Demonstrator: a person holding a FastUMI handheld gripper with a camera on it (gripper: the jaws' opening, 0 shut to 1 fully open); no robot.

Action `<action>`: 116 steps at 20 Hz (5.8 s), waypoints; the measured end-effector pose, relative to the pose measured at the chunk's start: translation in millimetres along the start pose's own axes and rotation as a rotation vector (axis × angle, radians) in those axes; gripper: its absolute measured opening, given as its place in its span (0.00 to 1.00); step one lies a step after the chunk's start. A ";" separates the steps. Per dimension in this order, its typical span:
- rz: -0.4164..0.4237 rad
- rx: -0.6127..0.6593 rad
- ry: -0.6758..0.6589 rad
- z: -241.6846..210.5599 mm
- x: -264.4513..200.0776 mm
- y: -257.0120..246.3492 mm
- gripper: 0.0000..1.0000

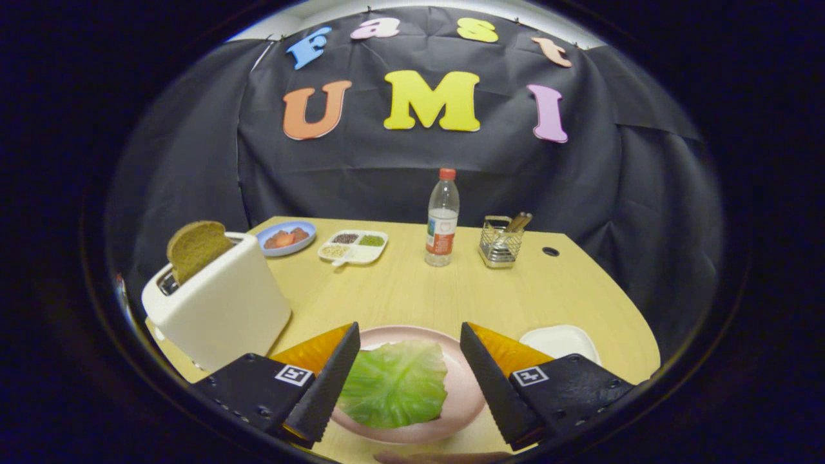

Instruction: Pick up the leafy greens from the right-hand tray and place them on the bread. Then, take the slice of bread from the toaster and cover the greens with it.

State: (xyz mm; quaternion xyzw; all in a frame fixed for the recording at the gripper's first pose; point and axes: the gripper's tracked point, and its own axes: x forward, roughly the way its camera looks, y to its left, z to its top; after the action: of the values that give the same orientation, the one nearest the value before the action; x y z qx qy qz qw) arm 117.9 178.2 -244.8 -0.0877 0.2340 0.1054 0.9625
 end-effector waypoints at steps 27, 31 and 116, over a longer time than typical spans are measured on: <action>0.191 -0.025 0.066 75.2 2.6 232.2 0.91; 0.150 -0.019 0.131 59.8 13.0 246.3 0.88; 0.030 0.178 -0.173 -18.8 -82.0 -31.2 0.88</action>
State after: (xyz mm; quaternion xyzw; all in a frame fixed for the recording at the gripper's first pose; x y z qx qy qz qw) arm 46.3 130.8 -219.1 0.0111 0.1597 0.1056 0.9814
